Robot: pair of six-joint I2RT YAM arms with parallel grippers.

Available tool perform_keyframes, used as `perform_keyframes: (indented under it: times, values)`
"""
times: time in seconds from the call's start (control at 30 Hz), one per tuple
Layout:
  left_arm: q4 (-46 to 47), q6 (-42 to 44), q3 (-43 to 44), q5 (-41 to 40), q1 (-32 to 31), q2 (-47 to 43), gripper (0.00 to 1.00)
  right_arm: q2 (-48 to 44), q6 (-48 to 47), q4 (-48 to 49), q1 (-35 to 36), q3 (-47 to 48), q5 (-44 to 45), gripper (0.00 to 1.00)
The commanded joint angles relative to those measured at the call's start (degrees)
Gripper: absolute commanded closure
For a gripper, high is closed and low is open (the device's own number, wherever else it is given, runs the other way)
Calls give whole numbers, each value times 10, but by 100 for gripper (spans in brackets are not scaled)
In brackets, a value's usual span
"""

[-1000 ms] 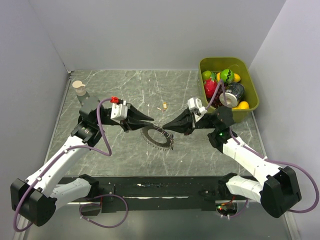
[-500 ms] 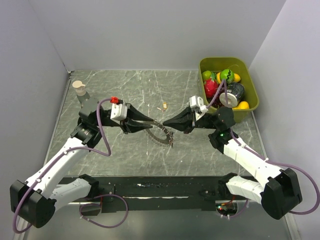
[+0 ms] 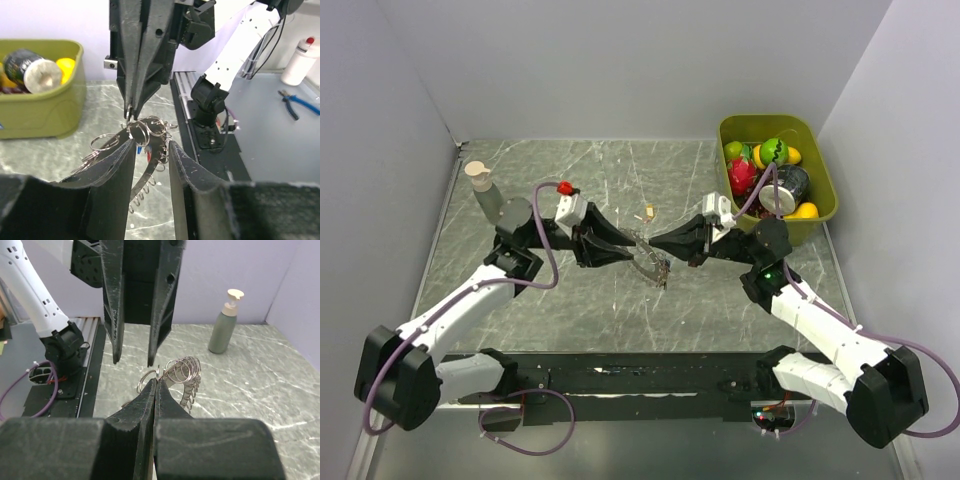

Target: Put the keys on the keyring

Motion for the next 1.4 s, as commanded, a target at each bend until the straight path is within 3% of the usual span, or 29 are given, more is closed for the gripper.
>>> perform_keyframes:
  times: [0.0, 0.2, 0.47, 0.6, 0.7, 0.83, 0.93, 1.0, 1.13, 1.17, 1.2, 1.27, 1.37]
  values:
    - [60, -55, 22, 14, -9, 30, 61, -25, -23, 13, -1, 3, 24, 100]
    - [29, -40, 44, 8, -17, 54, 62, -36, -36, -2, 0, 2, 30, 100]
    - [73, -75, 55, 1, -24, 79, 66, -38, -55, -26, 9, 2, 41, 100]
    - [19, -34, 76, -5, -34, 92, 79, -40, -73, -41, 16, 2, 50, 100]
    - [-14, -8, 88, -7, -36, 96, 98, -42, -77, -53, 20, 0, 54, 100]
    - [-144, 86, 127, -16, -35, 96, 99, -46, -78, -78, 19, -10, 73, 100]
    - [-288, 228, 162, -24, -36, 105, 99, -45, -69, -96, 19, -29, 76, 100]
    - [-396, 279, 179, -31, -36, 113, 99, -46, -61, -100, 20, -39, 78, 100]
    - [-546, 408, 227, -59, -36, 127, 99, -59, -48, -127, 18, -53, 74, 87]
    - [-571, 429, 235, -66, -36, 132, 99, -63, -55, -140, 18, -50, 80, 75]
    - [-620, 448, 244, -75, -37, 135, 99, -67, -55, -152, 18, -46, 84, 70]
    - [-640, 469, 258, -112, -38, 134, 99, -78, -86, -184, 19, -34, 95, 57]
    - [-650, 476, 269, -147, -44, 126, 99, -86, -121, -232, 17, -10, 114, 47]
